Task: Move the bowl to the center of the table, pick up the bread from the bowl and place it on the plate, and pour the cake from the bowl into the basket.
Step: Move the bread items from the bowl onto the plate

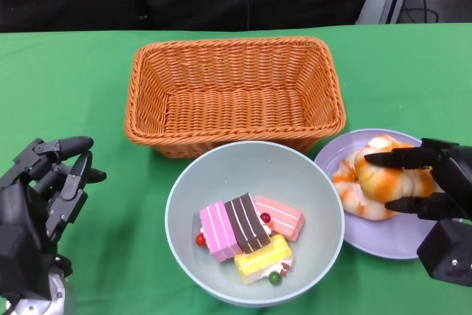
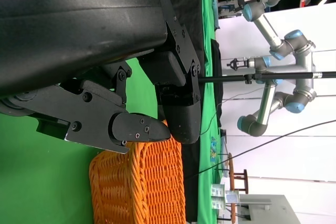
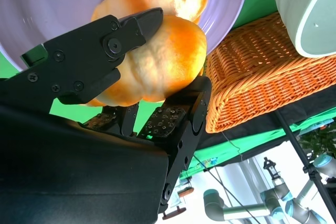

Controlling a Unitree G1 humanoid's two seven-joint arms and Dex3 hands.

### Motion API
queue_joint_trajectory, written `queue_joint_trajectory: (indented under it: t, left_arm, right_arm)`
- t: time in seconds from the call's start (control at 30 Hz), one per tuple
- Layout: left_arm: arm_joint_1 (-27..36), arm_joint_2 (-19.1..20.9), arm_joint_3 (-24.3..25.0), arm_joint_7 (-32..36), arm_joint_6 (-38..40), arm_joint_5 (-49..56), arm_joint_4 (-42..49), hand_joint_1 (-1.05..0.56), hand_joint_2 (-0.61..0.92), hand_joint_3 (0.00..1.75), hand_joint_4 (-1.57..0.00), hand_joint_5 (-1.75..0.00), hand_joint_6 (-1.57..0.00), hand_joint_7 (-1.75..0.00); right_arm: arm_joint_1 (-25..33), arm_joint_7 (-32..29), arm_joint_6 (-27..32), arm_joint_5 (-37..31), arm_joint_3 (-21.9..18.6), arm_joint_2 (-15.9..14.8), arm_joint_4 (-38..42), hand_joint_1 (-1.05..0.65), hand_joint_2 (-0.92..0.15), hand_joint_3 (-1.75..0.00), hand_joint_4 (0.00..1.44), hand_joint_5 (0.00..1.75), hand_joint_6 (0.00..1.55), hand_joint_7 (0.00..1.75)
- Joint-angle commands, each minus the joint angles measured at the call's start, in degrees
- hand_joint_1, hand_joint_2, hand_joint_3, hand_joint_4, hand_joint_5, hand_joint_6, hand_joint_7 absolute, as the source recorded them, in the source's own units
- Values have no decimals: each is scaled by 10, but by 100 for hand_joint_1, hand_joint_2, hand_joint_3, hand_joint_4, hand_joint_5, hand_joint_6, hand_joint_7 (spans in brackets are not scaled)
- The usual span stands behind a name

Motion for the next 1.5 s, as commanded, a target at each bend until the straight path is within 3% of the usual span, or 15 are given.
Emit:
queue_joint_trajectory:
  t: [0.03,0.2,0.3,0.53,0.93,1.2,1.4,1.5]
  left_arm:
    - [5,10,1,-1,-3,-1,-4,-24,92,24,-86,-123,-97,-74]
    - [5,14,-2,1,1,2,-4,-25,92,26,-85,-122,-97,-73]
    - [5,13,0,-5,1,-4,-5,-25,92,25,-86,-122,-97,-73]
    - [5,14,1,-11,-1,-6,-3,-23,92,27,-86,-123,-98,-73]
    - [6,13,2,-15,2,-12,-6,-23,92,25,-86,-123,-98,-74]
    - [7,15,2,-15,1,-9,-7,-24,92,26,-86,-123,-98,-73]
    - [8,14,2,-15,-2,-10,-7,-24,92,25,-85,-123,-97,-74]
    - [9,16,2,-16,0,-10,-9,-24,92,26,-85,-123,-97,-74]
  right_arm:
    - [12,-17,6,-12,12,-6,-4,-24,-85,0,86,31,73,0]
    - [20,-35,-5,-13,13,-7,-19,-40,-87,-1,75,11,48,0]
    - [26,-60,-10,-22,14,-9,-32,-45,-88,-1,71,7,43,0]
    - [40,-87,-18,-32,8,-20,-70,-60,-92,-3,68,2,41,0]
    - [48,-129,-19,-53,9,-21,-90,-63,-92,-3,76,5,52,3]
    - [47,-106,-30,-46,9,-23,-87,-62,-92,-4,84,7,55,3]
    - [51,-2,-13,-14,0,-35,-111,-66,-92,-8,94,11,53,1]
    - [59,22,-2,1,-7,-36,-126,-66,-92,-5,98,10,54,1]
